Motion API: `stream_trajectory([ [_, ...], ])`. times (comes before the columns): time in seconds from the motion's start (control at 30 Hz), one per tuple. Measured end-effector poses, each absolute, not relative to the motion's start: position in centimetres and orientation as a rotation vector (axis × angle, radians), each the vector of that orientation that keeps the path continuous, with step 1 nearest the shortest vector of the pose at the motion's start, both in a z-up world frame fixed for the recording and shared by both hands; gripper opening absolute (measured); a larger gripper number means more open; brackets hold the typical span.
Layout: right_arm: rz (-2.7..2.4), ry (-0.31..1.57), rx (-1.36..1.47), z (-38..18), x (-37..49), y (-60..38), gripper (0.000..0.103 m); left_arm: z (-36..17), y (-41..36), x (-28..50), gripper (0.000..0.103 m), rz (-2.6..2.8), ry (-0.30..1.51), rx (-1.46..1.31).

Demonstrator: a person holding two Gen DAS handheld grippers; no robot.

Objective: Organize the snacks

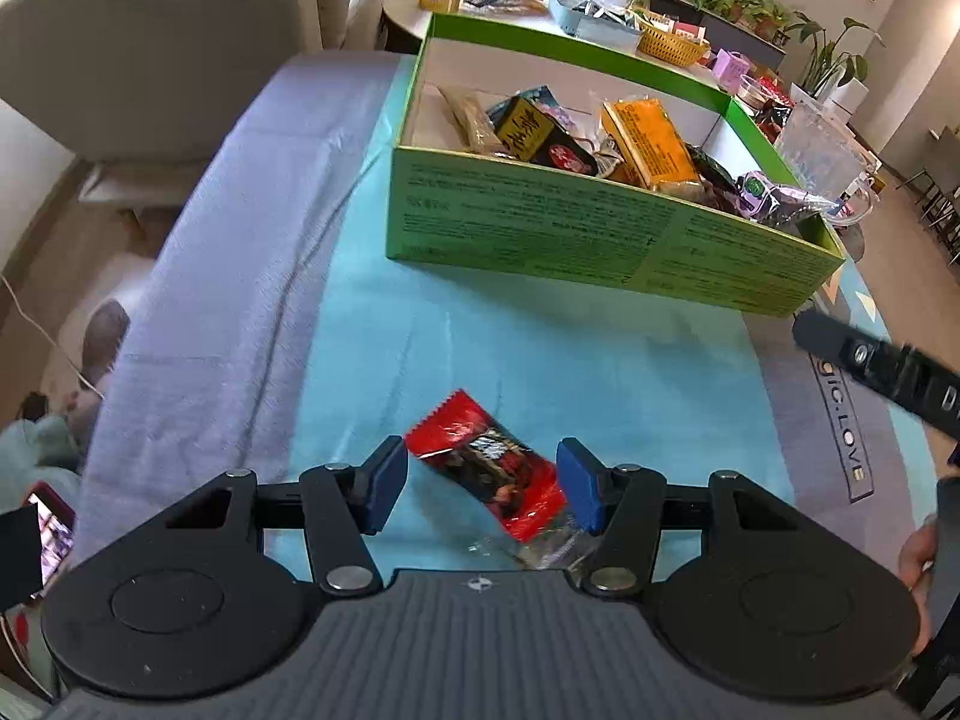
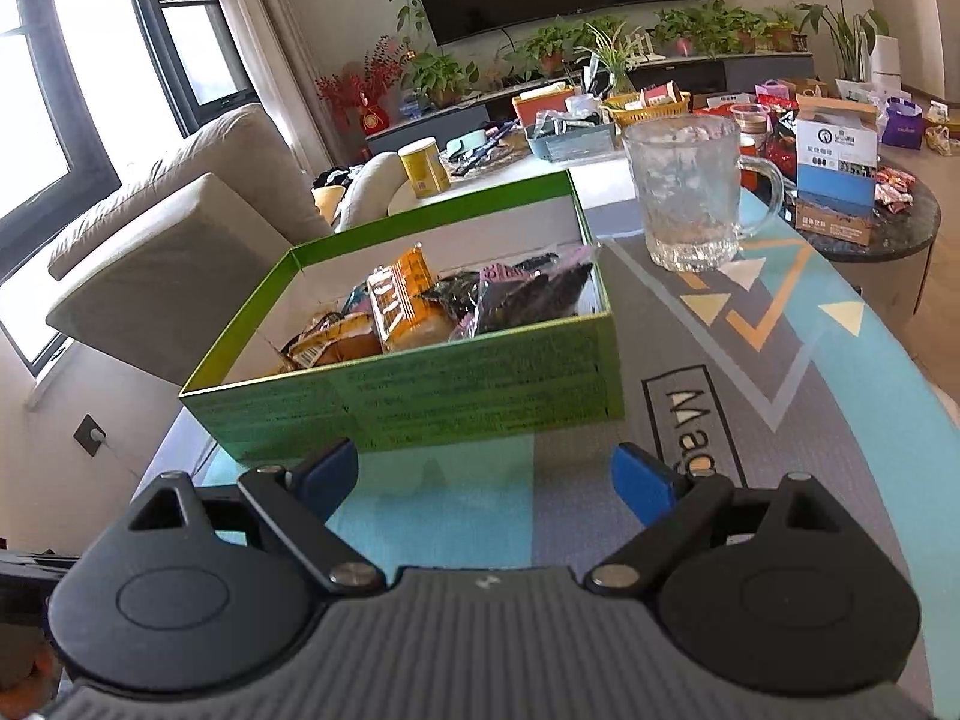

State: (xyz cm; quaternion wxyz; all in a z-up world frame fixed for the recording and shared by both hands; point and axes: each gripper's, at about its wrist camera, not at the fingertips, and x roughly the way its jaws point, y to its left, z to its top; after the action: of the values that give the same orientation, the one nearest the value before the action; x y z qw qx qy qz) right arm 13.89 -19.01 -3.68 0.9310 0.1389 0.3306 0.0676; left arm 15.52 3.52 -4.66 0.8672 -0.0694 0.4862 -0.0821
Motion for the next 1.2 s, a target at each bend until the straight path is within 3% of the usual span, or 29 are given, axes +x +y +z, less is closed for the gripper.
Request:
stream_trajectory([
  [0.37, 0.120, 0.708, 0.286, -4.4, 13.4, -19.5, 0.065, -5.4, 1.2, 18.4, 0.052, -0.130, 1.021, -0.095],
  [0.4, 0.115, 0.710, 0.292, -4.5, 13.4, -19.6, 0.065, -5.4, 0.8, 18.3, 0.043, -0.129, 1.004, -0.051],
  [0.43, 0.112, 0.712, 0.298, -4.5, 13.4, -19.7, 0.065, -5.5, 0.3, 18.1, 0.023, -0.125, 0.984, 0.003],
  [0.6, 0.103, 0.711, 0.306, -4.4, 13.3, -20.0, 0.065, -5.5, 0.7, 17.4, 0.000, -0.183, 0.959, 0.022],
  [0.87, 0.180, 0.722, 0.254, -4.3, 12.8, -18.7, 0.065, -4.0, 3.1, 17.0, 0.002, -0.178, 0.930, -0.053],
  [1.0, 0.268, 0.738, 0.192, -4.4, 12.0, -17.1, 0.065, -3.8, 3.7, 16.3, 0.032, -0.163, 0.948, -0.072],
  [1.2, 0.449, 0.787, 0.096, -4.7, 10.1, -14.8, 0.066, -4.4, 3.3, 14.8, 0.034, -0.226, 0.942, 0.020],
])
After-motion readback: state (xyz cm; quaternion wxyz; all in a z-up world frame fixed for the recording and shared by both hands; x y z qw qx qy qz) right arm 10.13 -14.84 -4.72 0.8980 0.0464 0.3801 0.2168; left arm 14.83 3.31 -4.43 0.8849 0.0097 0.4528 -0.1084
